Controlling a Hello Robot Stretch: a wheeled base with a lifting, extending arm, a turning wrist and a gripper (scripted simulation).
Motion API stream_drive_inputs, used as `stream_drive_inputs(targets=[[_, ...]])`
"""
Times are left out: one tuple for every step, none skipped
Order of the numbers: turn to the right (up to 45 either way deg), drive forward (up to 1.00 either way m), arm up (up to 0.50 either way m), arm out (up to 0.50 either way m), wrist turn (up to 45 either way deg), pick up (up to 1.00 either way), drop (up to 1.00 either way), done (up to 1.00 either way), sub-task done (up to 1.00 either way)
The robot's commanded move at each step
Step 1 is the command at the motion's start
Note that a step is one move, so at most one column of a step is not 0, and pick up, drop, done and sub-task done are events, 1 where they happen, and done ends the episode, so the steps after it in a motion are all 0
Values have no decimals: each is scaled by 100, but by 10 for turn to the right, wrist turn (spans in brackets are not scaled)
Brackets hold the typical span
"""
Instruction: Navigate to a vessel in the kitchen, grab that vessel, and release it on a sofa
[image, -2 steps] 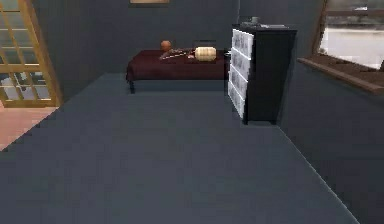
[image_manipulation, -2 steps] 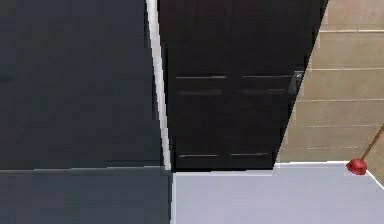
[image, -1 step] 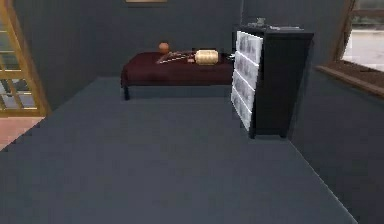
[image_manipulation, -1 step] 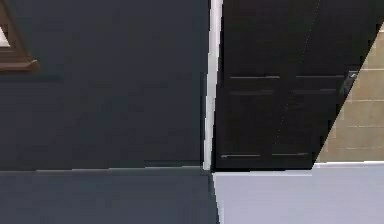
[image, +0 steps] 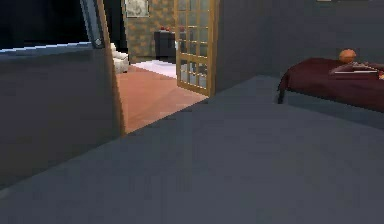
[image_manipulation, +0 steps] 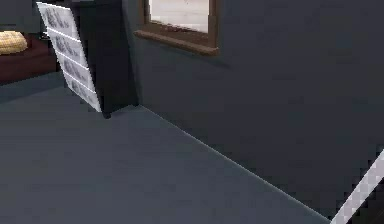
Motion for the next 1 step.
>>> stream_drive_inputs(targets=[[0, 50, 0, 0, 0, 0, 0, 0, 0]])
